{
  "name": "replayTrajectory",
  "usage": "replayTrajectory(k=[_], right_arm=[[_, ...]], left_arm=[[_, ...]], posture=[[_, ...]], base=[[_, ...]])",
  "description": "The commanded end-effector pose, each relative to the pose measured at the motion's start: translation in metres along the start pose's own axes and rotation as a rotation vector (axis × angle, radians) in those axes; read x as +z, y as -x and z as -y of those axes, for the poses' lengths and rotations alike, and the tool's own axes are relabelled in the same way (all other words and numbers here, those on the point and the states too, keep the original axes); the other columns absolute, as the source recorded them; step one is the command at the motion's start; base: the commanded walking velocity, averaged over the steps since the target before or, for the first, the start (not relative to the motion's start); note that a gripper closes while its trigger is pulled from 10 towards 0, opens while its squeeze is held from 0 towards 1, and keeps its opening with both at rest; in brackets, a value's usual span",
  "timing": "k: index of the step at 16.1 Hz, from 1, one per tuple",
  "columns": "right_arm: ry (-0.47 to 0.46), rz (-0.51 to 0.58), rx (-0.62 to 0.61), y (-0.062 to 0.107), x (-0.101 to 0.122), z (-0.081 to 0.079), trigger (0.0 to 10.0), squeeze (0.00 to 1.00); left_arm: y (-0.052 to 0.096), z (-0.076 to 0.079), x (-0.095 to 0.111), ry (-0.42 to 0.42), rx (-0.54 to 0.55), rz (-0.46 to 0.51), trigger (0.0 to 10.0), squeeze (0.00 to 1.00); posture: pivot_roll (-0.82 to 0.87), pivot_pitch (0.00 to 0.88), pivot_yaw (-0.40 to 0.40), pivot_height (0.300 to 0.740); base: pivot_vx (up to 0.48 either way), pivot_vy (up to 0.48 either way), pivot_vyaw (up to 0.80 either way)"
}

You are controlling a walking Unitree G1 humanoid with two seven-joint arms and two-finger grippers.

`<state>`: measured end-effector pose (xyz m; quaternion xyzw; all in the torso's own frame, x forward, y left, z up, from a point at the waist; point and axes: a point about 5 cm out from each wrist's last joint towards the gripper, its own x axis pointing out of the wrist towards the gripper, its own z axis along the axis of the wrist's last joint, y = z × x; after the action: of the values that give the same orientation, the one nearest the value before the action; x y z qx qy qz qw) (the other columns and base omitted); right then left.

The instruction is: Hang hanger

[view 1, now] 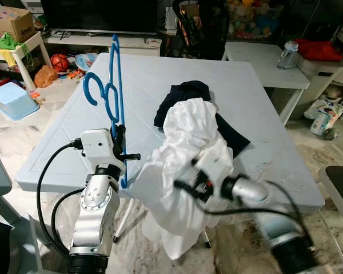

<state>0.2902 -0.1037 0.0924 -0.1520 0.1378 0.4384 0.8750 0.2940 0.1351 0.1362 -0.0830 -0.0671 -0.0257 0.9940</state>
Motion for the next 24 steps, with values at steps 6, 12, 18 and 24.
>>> replayTrajectory(k=[6, 12, 18, 24], right_arm=[[-0.106, -0.053, -0.176, -0.012, -0.012, 0.008, 0.0, 0.00], [-0.298, -0.013, -0.418, -0.016, -0.007, 0.044, 0.0, 0.00], [-0.389, 0.138, -0.570, -0.033, 0.050, 0.086, 0.0, 0.00], [-0.440, 0.557, -0.674, -0.010, 0.181, 0.132, 0.0, 0.00]], left_arm=[[0.000, 0.001, -0.008, -0.009, -0.017, -0.046, 10.0, 0.00], [0.000, -0.001, -0.005, -0.012, 0.000, -0.033, 10.0, 0.00], [-0.003, -0.002, -0.004, -0.013, 0.010, -0.026, 10.0, 0.00], [-0.004, -0.004, -0.002, -0.012, 0.029, -0.011, 10.0, 0.00]], posture=[[-0.04, 0.000, -0.036, 0.740], [-0.02, 0.000, -0.051, 0.740], [-0.01, 0.000, -0.059, 0.740], [0.01, 0.000, -0.081, 0.740]], base=[[0.000, 0.000, 0.00], [0.000, 0.000, 0.00], [0.000, 0.000, 0.00], [0.000, 0.000, 0.00]])
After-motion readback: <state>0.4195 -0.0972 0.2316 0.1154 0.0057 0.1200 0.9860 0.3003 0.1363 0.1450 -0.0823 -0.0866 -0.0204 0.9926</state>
